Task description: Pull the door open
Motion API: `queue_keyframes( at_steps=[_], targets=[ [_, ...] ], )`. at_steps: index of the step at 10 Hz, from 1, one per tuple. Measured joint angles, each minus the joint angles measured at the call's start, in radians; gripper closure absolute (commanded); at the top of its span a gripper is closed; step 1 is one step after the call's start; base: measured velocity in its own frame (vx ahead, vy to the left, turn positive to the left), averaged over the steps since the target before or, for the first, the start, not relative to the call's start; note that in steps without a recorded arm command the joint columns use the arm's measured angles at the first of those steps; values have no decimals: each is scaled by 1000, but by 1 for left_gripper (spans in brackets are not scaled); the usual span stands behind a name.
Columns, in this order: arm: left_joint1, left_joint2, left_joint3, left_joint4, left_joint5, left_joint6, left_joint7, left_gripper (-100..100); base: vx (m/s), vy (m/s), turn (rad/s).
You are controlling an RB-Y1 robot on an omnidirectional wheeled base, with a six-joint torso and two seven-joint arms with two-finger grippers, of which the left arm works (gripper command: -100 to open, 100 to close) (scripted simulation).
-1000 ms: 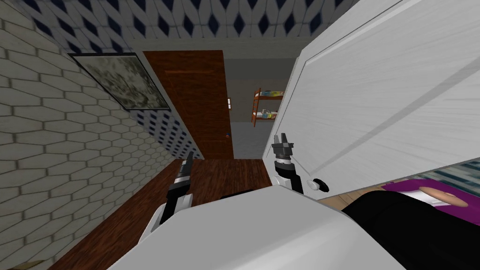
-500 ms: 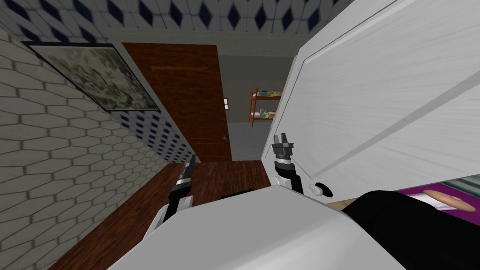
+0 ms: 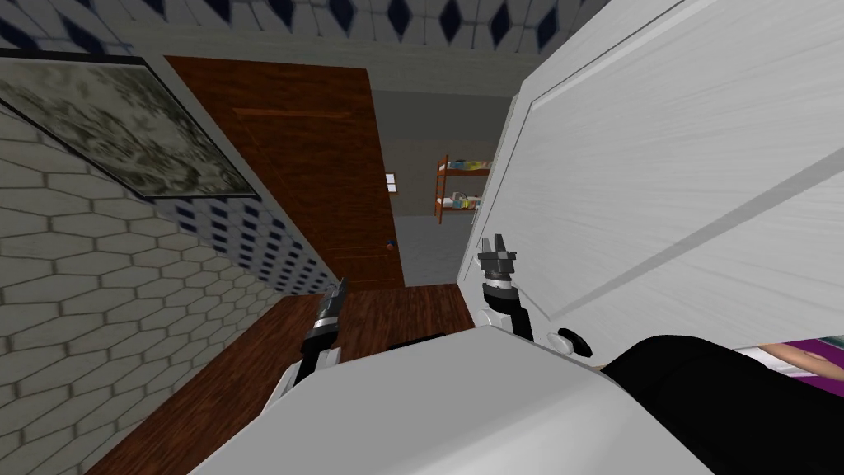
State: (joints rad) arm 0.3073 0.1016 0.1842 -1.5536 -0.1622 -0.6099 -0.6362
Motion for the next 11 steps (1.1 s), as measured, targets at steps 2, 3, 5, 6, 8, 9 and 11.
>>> queue_keyframes(
  at_steps=[2, 3, 5, 6, 8, 9, 11],
  targets=[
    [-6, 2, 6, 36, -10, -10, -43, -100, 118, -28, -69],
    [-18, 1, 10, 67, -16, -18, -67, -100, 113, -25, -80],
    [-21, -1, 15, 106, -26, -33, -111, -100, 106, -21, -82],
    [-30, 0, 20, 141, -31, -48, -134, -100, 113, -22, -83],
    [-39, 3, 28, 185, -40, -63, -176, -100, 110, -9, -75],
    [-40, 1, 30, 202, -45, -70, -196, -100, 95, -28, -76],
    [-51, 3, 36, 241, -54, -78, -235, -100, 108, -8, -75]
  ],
)
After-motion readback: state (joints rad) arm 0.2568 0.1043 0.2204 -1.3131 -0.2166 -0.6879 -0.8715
